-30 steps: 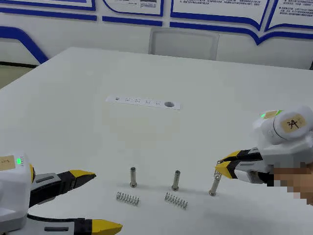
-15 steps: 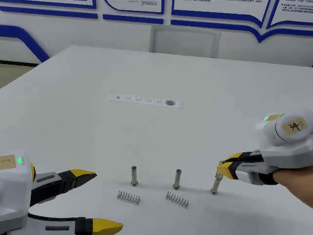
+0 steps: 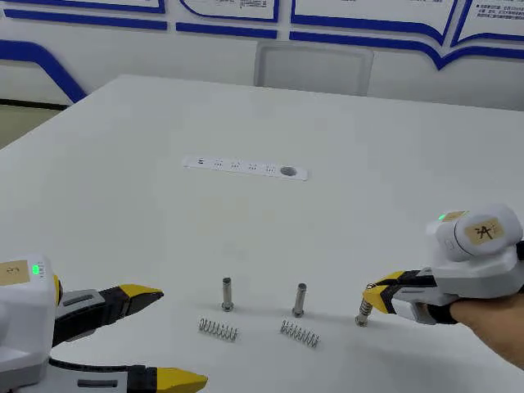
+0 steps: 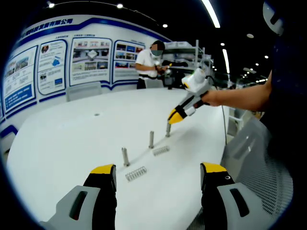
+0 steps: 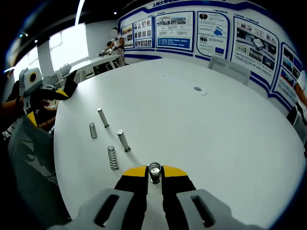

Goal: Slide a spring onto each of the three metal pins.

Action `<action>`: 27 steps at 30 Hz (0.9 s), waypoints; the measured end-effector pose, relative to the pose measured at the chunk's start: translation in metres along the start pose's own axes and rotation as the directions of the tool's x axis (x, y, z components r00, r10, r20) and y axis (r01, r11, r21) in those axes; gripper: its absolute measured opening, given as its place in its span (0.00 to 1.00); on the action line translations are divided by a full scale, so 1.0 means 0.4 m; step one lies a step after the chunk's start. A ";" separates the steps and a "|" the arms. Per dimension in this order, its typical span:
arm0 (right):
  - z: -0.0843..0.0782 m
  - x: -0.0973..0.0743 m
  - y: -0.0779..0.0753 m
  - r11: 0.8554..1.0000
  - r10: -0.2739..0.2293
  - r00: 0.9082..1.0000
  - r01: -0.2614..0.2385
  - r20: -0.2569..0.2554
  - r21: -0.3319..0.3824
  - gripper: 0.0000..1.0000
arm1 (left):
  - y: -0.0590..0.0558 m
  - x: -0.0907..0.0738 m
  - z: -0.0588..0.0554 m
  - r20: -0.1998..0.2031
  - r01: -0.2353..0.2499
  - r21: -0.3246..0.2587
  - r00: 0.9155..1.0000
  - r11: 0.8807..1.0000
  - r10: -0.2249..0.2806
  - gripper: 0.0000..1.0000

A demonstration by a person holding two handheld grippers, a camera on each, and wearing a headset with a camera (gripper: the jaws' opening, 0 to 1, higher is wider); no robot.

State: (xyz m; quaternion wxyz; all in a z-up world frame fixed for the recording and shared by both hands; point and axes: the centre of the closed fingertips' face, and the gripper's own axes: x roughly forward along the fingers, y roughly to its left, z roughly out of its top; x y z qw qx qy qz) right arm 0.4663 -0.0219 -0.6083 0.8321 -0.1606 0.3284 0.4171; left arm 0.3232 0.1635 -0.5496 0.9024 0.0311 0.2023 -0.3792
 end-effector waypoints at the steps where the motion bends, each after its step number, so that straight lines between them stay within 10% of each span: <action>1: -0.003 0.003 0.000 1.000 0.000 1.000 0.000 -0.002 -0.001 0.12 | 0.000 0.000 0.000 -0.001 0.000 0.000 1.000 1.000 0.000 0.73; 27: -0.101 0.018 0.030 1.000 0.001 0.996 0.000 -0.090 0.016 0.14 | -0.001 0.000 -0.003 -0.002 0.000 -0.004 1.000 1.000 0.000 0.73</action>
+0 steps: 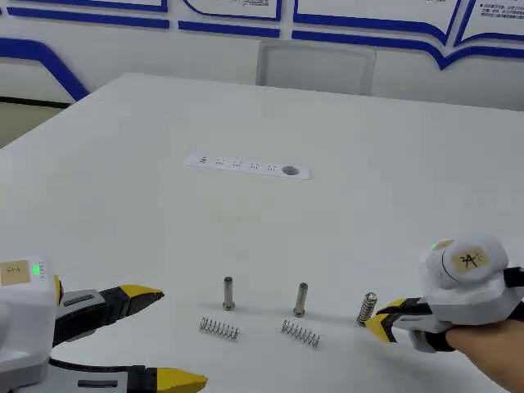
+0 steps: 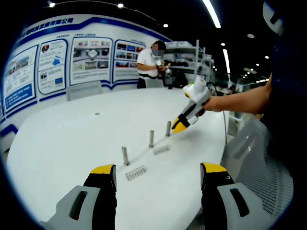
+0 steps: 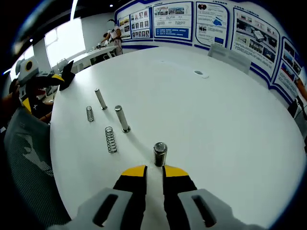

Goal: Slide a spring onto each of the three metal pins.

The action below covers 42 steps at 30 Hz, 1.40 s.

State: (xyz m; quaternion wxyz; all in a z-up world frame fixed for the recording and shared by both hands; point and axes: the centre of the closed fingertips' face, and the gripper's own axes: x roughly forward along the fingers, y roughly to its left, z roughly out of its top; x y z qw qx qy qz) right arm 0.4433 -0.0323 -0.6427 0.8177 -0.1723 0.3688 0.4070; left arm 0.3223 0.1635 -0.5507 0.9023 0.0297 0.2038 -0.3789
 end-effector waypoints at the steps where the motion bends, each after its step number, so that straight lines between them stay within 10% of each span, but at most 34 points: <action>1: -0.003 0.000 0.007 1.000 0.005 1.000 -0.005 -0.001 -0.001 0.14 | 0.000 0.001 0.000 0.000 0.001 0.000 1.000 1.000 -0.001 0.73; 20: 0.045 0.048 0.144 0.981 0.123 0.992 -0.124 -0.015 -0.150 0.16 | 0.000 -0.003 -0.003 0.003 0.000 -0.002 1.000 1.000 0.000 0.73; 42: 0.044 0.109 0.182 0.944 0.174 0.980 -0.194 -0.097 -0.268 0.15 | 0.006 -0.008 -0.007 0.000 -0.015 -0.012 1.000 1.000 0.015 0.73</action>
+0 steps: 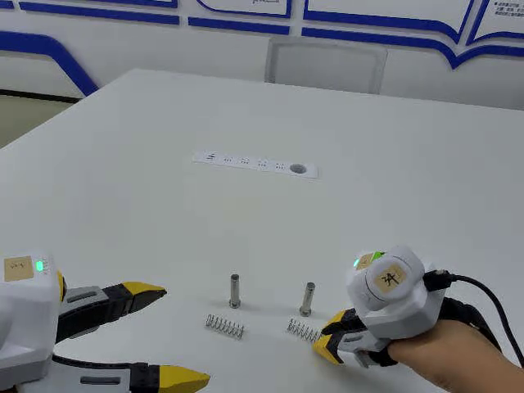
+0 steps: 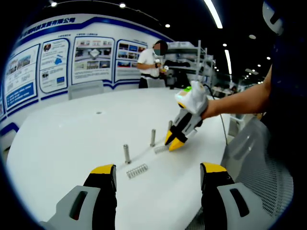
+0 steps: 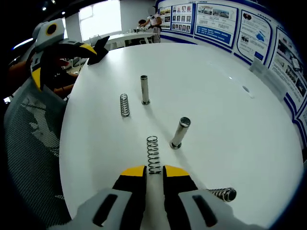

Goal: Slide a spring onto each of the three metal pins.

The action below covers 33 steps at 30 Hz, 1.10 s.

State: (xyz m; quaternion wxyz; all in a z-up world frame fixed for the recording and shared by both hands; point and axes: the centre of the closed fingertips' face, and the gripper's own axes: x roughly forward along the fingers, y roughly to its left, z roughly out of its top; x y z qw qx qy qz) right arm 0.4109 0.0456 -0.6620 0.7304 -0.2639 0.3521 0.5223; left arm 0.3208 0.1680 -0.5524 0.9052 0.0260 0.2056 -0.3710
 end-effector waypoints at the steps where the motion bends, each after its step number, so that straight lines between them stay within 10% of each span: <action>1: -0.002 0.001 0.000 1.000 0.002 1.000 -0.002 -0.003 -0.001 0.14 | 0.000 0.000 0.000 0.000 0.000 -0.001 1.000 1.000 0.000 0.73; 33: 0.073 -0.077 0.002 0.998 -0.023 1.000 0.024 0.016 -0.061 0.12 | -0.007 -0.001 0.009 0.006 0.005 0.008 1.000 1.000 -0.005 0.72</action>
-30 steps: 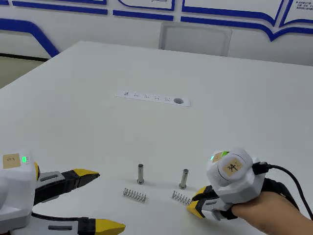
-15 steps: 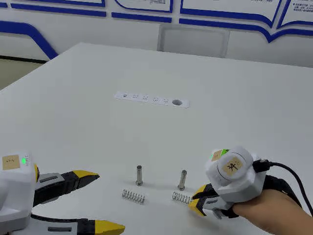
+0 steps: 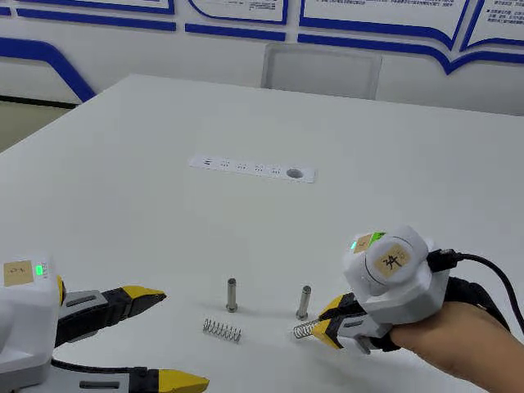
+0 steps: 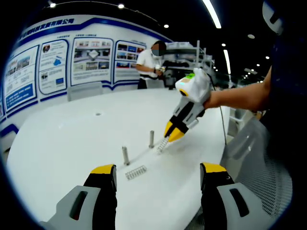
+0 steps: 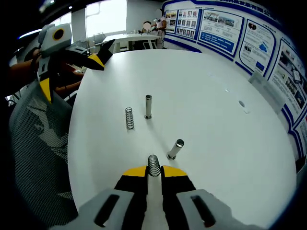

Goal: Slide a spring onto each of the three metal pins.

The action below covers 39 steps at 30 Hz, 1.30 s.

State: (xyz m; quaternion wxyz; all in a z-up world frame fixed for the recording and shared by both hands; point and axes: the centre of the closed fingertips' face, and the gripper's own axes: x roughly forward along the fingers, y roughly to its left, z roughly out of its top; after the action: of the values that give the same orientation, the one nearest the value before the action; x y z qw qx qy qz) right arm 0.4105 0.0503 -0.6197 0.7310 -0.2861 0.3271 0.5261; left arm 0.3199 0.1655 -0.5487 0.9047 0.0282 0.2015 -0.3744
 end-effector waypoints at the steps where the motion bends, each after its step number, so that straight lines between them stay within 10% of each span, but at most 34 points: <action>1: 0.000 -0.001 0.000 1.000 0.001 1.000 -0.001 -0.002 0.003 0.12 | 0.000 0.000 0.000 0.000 0.000 0.000 1.000 1.000 0.000 0.72; 39: 0.102 -0.096 -0.089 0.986 0.000 0.986 -0.028 -0.167 -0.163 0.12 | 0.007 -0.007 0.004 0.015 -0.009 0.001 1.000 1.000 0.009 0.72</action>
State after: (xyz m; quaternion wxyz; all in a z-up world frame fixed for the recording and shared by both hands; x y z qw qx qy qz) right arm 0.4429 0.0490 -0.5616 0.6713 -0.3861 0.3443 0.5307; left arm 0.3206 0.1690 -0.5465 0.9078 0.0265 0.1942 -0.3708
